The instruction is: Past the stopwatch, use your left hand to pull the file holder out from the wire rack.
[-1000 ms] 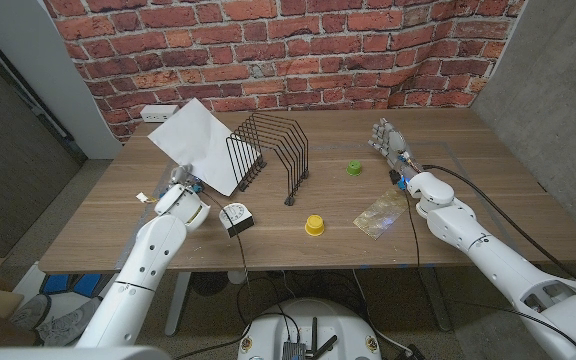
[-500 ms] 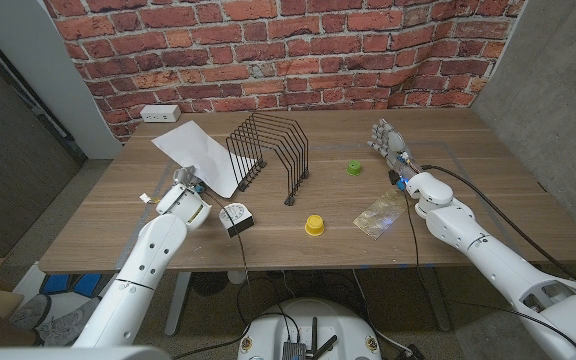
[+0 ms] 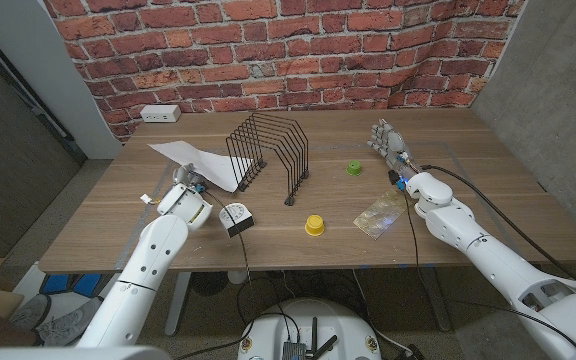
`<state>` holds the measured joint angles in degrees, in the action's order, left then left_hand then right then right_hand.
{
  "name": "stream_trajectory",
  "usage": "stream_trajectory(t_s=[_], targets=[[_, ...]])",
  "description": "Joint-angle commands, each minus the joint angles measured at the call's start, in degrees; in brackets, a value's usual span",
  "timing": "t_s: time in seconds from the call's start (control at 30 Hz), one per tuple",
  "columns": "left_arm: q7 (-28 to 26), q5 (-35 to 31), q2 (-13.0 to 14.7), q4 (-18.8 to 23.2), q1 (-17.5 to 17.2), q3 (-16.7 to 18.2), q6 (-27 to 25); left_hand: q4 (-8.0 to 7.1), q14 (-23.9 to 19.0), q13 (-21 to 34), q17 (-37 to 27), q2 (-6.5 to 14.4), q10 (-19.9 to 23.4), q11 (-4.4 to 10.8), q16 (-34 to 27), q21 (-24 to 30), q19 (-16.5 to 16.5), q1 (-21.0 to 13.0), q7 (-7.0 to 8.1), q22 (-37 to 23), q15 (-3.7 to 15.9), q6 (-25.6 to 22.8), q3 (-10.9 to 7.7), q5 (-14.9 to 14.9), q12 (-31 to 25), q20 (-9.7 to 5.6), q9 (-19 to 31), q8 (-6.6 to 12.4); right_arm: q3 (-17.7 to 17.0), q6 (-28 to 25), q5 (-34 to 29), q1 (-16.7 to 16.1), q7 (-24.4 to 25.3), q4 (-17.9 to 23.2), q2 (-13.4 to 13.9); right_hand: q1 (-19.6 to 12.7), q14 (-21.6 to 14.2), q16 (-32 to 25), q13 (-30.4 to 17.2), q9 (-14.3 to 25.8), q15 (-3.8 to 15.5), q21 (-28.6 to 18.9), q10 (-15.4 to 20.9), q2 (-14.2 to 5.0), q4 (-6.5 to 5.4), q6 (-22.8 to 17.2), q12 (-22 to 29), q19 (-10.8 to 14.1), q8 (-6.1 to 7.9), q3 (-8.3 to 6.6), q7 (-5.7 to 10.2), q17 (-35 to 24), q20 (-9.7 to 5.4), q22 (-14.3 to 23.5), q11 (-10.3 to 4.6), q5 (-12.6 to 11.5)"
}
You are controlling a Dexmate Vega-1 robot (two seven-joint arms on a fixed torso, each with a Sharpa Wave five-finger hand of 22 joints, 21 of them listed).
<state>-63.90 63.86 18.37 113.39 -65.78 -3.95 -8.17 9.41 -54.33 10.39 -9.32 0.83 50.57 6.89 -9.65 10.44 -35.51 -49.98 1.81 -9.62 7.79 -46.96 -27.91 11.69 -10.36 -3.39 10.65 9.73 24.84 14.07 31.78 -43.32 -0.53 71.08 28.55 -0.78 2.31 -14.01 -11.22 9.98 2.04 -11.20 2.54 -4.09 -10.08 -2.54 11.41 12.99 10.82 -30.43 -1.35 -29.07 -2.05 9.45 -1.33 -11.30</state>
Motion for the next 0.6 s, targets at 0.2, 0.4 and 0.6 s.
stream_trajectory(t_s=[0.2, 0.4, 0.6], targets=[[0.4, -0.2, -0.1, 1.9, -1.2, -0.7, 2.4, -0.52, 0.9, 0.1, -0.2, -1.9, -2.9, -0.99, -0.3, 0.4, -0.6, 4.1, -0.4, 0.1, 4.27, 3.9, 0.74, -0.2, 0.2, -8.03, -0.1, -0.08, -0.2, 0.4, 0.2, -0.3, 0.0, 0.2, 0.1, -0.3, 0.1, -0.5, -0.1, 0.3, 0.77, 0.0, 0.3, -6.83, 0.16, -0.3, 0.0, 0.5, 0.03, -0.4, 0.04, -0.4, -1.01, 0.3, -0.09, 0.0], [1.4, 0.7, 0.1, 2.1, -1.4, -0.9, 3.4, -0.57, 4.1, 0.1, -0.1, -4.9, -7.5, -3.7, -0.1, 0.3, -0.6, 7.8, -1.59, 0.0, 2.56, 7.8, 2.08, -0.4, 0.5, -7.09, -0.2, 0.0, -0.2, 0.4, 0.1, -0.6, 0.3, 0.6, 0.2, -0.3, 0.2, -0.5, -0.1, 0.3, 0.88, 0.0, 0.3, -6.81, 0.2, -0.3, 0.1, 0.5, 0.02, -0.4, 0.08, -0.4, -0.99, 0.3, -0.12, 0.0], [0.6, 1.1, 0.0, 3.0, -1.3, -1.5, 3.8, -0.95, 4.1, 0.0, -0.1, -5.1, -7.9, -4.64, -0.4, 0.5, -1.1, 9.2, -2.14, 0.0, 1.67, 8.2, 2.39, -0.5, 0.2, -6.31, -0.3, 0.28, -0.3, 0.6, -0.1, -0.9, 0.3, 1.0, 0.5, -0.4, 0.1, -0.5, -0.1, 0.3, 0.88, 0.0, 0.3, -6.81, 0.24, -0.4, 0.0, 0.6, 0.03, -0.41, 0.06, -0.4, -0.99, 0.3, -0.15, 0.0]])
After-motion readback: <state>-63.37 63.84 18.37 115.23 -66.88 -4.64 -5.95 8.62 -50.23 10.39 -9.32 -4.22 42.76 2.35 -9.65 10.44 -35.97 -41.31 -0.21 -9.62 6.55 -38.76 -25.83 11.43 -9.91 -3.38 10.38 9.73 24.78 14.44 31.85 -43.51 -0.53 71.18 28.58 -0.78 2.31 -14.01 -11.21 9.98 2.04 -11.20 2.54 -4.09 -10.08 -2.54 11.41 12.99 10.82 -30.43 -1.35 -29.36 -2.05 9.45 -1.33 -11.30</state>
